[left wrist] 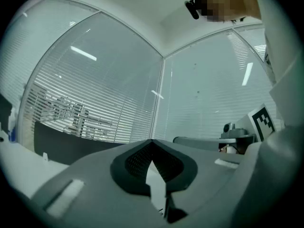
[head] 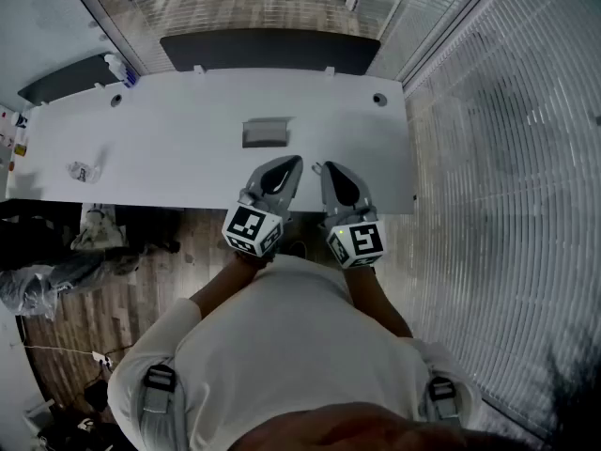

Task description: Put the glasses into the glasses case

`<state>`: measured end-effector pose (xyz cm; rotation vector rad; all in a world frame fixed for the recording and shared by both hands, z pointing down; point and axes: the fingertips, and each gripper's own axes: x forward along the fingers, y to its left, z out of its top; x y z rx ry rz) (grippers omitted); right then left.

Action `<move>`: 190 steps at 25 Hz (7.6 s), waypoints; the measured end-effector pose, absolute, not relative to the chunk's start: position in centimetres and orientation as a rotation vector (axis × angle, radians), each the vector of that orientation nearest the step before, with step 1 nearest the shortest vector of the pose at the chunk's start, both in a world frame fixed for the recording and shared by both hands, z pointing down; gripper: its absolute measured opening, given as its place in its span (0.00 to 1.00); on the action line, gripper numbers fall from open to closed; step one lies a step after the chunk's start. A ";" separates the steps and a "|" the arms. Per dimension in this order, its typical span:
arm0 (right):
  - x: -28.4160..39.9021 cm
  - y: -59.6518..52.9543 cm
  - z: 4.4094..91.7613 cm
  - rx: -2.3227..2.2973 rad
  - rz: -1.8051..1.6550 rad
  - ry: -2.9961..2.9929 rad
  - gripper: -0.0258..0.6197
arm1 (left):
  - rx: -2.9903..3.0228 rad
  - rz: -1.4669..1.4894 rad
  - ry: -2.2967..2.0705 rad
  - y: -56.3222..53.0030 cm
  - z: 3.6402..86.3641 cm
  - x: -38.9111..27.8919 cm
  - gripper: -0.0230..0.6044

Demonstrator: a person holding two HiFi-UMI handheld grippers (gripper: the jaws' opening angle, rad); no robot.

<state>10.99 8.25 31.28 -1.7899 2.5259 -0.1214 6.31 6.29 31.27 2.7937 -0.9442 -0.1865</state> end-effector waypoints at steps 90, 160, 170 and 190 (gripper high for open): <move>13.0 2.1 43.6 -1.941 -0.559 2.624 0.04 | 2.608 0.177 -0.663 0.1 43.9 10.4 0.04; 17.8 2.2 63.3 -1.694 -0.522 3.670 0.22 | 2.454 0.450 -0.571 -2.3 58.8 13.4 0.04; 15.9 -1.1 57.2 -1.646 -0.349 3.635 0.22 | 2.483 0.393 -0.672 -5.0 54.3 11.6 0.04; 1.7 -5.9 57.4 -0.927 0.007 3.876 0.22 | 2.328 0.304 -1.093 -8.9 54.8 -3.1 0.04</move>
